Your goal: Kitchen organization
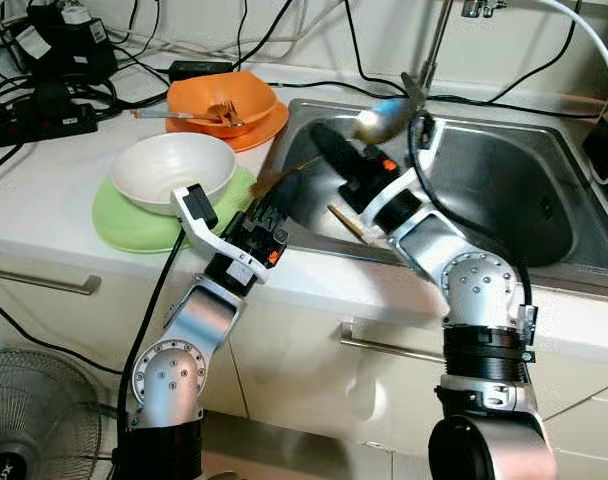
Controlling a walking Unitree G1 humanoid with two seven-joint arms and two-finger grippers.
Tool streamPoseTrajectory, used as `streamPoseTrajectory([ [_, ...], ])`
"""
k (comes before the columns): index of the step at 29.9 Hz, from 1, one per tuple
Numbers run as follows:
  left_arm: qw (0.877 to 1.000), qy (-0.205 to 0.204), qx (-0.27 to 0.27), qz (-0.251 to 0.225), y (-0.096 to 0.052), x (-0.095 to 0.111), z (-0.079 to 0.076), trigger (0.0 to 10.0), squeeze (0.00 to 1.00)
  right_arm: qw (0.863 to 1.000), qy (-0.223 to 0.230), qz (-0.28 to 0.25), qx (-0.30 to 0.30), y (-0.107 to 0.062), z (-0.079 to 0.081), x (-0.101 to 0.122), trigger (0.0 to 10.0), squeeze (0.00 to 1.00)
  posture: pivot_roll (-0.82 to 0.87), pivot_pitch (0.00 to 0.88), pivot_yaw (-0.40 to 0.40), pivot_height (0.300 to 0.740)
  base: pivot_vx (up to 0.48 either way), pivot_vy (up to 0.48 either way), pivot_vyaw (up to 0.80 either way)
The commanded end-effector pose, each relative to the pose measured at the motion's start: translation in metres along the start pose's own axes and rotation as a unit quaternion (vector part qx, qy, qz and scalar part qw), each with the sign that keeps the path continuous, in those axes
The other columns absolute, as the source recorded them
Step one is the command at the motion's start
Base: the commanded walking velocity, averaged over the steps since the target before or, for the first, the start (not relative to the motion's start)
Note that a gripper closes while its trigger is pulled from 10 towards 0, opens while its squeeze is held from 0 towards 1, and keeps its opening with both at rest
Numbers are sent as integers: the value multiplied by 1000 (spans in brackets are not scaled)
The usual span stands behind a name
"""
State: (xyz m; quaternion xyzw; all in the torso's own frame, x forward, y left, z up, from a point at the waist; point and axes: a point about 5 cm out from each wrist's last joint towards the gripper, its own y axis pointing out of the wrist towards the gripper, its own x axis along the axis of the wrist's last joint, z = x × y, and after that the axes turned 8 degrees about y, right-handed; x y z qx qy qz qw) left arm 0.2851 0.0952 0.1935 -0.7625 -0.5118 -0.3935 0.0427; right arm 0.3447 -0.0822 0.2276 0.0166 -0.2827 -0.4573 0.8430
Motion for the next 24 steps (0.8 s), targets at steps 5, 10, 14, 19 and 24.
streamPoseTrajectory([
  [5,1000,10,-1,17,2,-5,-3,10000,1000,999,-27,-31,-32,3,-4,12,0,0,-56,26,5,740,0,0,0],
  [10,999,33,-5,37,0,-9,-4,10000,1000,991,-87,-62,-83,3,-18,30,0,0,-50,29,3,740,0,0,0],
  [14,996,70,-1,60,-2,-12,-3,10000,1000,982,-142,-66,-109,3,-26,39,0,0,-49,29,4,740,0,0,0],
  [19,979,173,25,103,-2,-19,3,10000,1000,940,-289,-39,-175,2,-50,48,0,0,-39,34,7,740,0,0,0],
  [24,966,227,41,117,-4,-19,7,10000,1000,908,-360,2,-216,-3,-70,48,0,0,-25,43,12,740,0,0,0],
])
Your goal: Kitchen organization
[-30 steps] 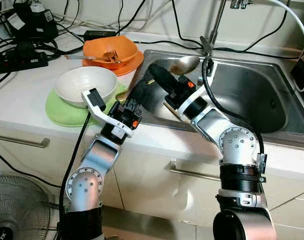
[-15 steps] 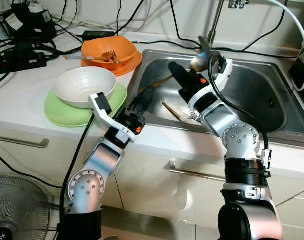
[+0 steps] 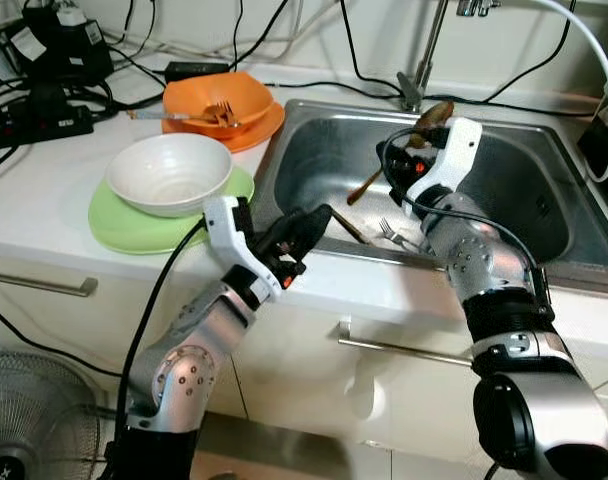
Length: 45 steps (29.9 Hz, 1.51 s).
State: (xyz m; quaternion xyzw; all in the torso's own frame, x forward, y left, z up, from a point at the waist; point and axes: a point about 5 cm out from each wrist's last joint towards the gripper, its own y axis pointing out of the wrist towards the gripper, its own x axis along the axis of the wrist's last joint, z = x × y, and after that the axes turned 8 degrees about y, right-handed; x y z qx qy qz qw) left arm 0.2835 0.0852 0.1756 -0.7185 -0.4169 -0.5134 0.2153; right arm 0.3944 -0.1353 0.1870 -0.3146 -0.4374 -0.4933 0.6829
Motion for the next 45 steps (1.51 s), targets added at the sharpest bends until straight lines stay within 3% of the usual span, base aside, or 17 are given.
streamPoseTrajectory([
  [1,999,37,11,9,-2,-1,0,10000,1000,999,-43,8,-3,2,-5,2,0,0,-24,44,13,740,0,0,0],
  [7,993,115,11,37,-4,-2,-1,10000,1000,989,-138,39,-31,2,-23,1,0,0,-5,49,23,740,0,0,0],
  [9,992,119,13,38,-4,-2,0,10000,1000,988,-146,41,-35,2,-25,2,0,0,-4,49,24,740,0,0,0],
  [12,989,138,18,47,-7,-2,3,10000,1000,975,-204,56,-68,-1,-39,6,0,0,10,53,35,740,0,0,0],
  [14,988,144,19,50,-8,-2,4,10000,1000,971,-217,63,-76,-3,-42,6,0,0,12,54,38,740,0,0,0],
  [15,987,150,22,54,-10,-3,5,10000,718,962,-246,77,-86,-5,-48,6,3961,0,17,56,45,740,0,0,0],
  [16,987,150,22,54,-10,-3,5,10000,718,962,-246,77,-86,-5,-48,6,3961,0,17,56,45,740,0,0,0],
  [17,987,151,22,55,-11,-3,5,10000,463,959,-257,83,-88,-5,-50,6,4824,0,17,57,46,740,0,0,0],
  [18,986,154,20,60,-12,-3,6,10000,0,952,-277,100,-87,-6,-52,4,10000,0,17,58,50,740,0,0,0],
  [34,982,165,1,86,-14,-2,8,10000,0,919,-330,214,-37,-12,-55,-23,10000,0,23,62,61,740,0,0,0],
  [45,982,164,0,94,-16,-6,6,10000,0,912,-324,251,-8,-14,-50,-41,10000,0,27,59,54,740,0,0,0],
])
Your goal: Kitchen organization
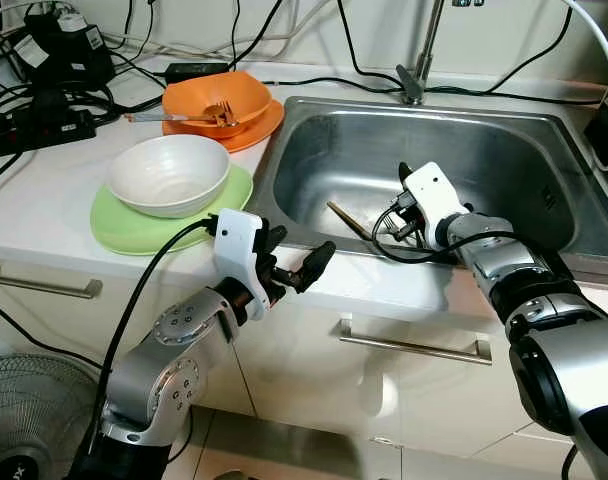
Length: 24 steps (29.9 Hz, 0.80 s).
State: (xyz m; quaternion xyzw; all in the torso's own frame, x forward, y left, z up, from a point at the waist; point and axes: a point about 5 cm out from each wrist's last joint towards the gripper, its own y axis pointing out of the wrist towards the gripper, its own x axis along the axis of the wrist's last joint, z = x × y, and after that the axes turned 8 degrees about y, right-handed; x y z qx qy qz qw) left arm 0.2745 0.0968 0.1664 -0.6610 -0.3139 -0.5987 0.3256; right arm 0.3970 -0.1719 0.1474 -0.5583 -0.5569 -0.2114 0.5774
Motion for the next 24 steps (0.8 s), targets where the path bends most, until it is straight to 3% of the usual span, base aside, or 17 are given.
streamPoseTrajectory([
  [1,1000,4,-4,5,-1,-1,-2,10000,0,999,6,39,30,3,14,-17,10000,0,27,60,52,740,0,0,0],
  [5,1000,3,-4,7,0,-1,-2,10000,0,998,-2,46,47,4,17,-17,10000,0,25,61,49,740,0,0,0],
  [9,1000,12,-10,15,0,-2,-4,10000,0,999,-32,35,16,4,13,-12,10000,0,25,59,47,740,0,0,0],
  [14,1000,15,-12,15,0,-2,-5,10000,0,1000,-24,10,-5,5,11,-4,10000,0,28,57,44,740,0,0,0],
  [15,1000,14,-12,15,0,-2,-5,10000,0,1000,-17,4,-5,5,11,-3,10000,153,28,57,43,740,0,0,0],
  [17,1000,14,-11,16,-1,-2,-5,10000,0,1000,-5,1,-2,5,12,-2,10000,1000,28,56,44,740,0,0,0],
  [24,1000,12,-15,20,-1,-5,-7,10000,0,1000,14,7,11,6,17,-8,10000,1000,22,56,46,740,0,0,0],
])
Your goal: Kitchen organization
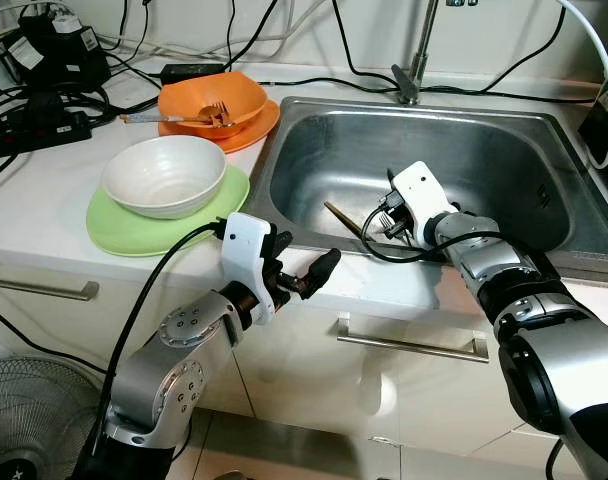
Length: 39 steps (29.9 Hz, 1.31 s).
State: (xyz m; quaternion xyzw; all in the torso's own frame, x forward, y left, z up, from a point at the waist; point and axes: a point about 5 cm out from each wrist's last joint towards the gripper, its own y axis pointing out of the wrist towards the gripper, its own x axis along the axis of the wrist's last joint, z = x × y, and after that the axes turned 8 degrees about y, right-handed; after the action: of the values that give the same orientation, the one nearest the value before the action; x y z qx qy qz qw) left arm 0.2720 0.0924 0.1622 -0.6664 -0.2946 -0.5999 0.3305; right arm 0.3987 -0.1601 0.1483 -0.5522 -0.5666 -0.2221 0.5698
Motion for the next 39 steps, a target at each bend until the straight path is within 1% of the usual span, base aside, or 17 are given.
streamPoseTrajectory([
  [1,1000,7,-4,3,-1,0,-2,10000,0,999,18,24,17,1,8,-14,10000,1000,21,56,46,740,0,0,0],
  [10,1000,5,-5,3,0,-1,-2,10000,0,999,26,22,22,1,8,-16,10000,1000,16,53,48,740,0,0,0],
  [14,1000,9,-2,1,0,0,-1,10000,0,999,40,5,23,1,7,-11,10000,1000,15,51,48,740,0,0,0],
  [16,1000,18,16,-13,1,4,3,10000,0,998,57,-29,21,1,7,0,10000,1000,12,50,49,740,0,0,0],
  [17,1000,18,16,-13,1,4,3,10000,0,998,57,-29,21,1,7,0,10000,1000,12,50,49,740,0,0,0],
  [18,999,24,32,-29,1,9,7,10000,0,996,69,-59,19,2,7,10,10000,1000,10,49,51,740,0,0,0],
  [19,998,25,36,-35,1,11,8,10000,0,995,73,-70,19,2,7,13,10000,1000,10,49,51,740,0,0,0],
  [20,996,38,55,-53,1,17,12,10000,0,990,91,-102,17,1,8,22,10000,1000,8,50,54,740,0,0,0],
  [24,993,54,79,-76,1,27,17,10000,0,983,117,-142,18,1,10,32,10000,1000,3,49,59,740,0,0,0],
  [25,993,54,79,-76,1,27,17,10000,0,983,117,-142,18,1,10,32,10000,1000,3,49,59,740,0,0,0],
  [26,990,64,93,-85,1,31,21,10000,0,979,129,-159,19,0,12,36,10000,1000,2,49,59,740,0,0,0],
  [27,990,64,93,-85,1,31,21,10000,0,979,129,-159,19,0,12,36,10000,1000,2,49,59,740,0,0,0],
  [30,982,82,130,-110,-1,42,30,10000,0,967,160,-198,26,-1,15,46,10000,1000,-1,47,59,740,0,0,0],
  [33,969,103,179,-136,-5,52,41,10000,0,952,189,-238,41,-5,21,55,10000,1000,-1,47,57,740,0,0,0],
  [34,963,111,197,-145,-7,56,45,10000,0,946,196,-254,52,-8,24,58,10000,1000,0,47,57,740,0,0,0],
  [36,955,114,222,-158,-11,61,51,10000,0,936,207,-276,70,-12,30,63,10000,1000,1,45,55,740,0,0,0],
  [39,945,120,252,-169,-16,67,59,10000,0,926,213,-295,99,-18,41,67,10000,1000,1,45,52,740,0,0,0],
])
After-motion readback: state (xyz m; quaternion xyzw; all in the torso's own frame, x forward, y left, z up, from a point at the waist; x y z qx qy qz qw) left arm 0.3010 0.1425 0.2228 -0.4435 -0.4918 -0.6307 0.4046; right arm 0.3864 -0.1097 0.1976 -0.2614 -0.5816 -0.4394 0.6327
